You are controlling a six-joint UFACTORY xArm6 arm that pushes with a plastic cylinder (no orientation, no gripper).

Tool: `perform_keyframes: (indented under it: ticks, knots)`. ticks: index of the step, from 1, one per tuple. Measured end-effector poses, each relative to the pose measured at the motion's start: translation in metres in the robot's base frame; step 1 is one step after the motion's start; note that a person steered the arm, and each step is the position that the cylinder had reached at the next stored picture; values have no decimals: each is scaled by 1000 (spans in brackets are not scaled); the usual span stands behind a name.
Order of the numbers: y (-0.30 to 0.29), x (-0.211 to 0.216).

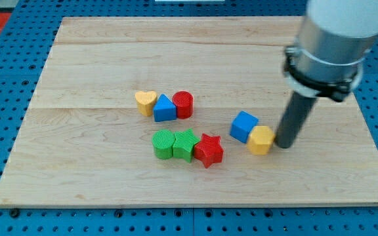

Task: Point your arm at red star

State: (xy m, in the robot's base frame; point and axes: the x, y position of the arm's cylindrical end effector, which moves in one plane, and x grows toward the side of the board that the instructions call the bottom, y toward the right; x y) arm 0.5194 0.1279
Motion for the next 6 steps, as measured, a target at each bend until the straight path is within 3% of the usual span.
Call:
perform_keyframes:
  ticks: [1, 2, 3, 5, 6]
  knots:
    - [-31, -23]
    - [-39, -18]
    - [16, 10]
    - [-88, 57]
    - [-111, 68]
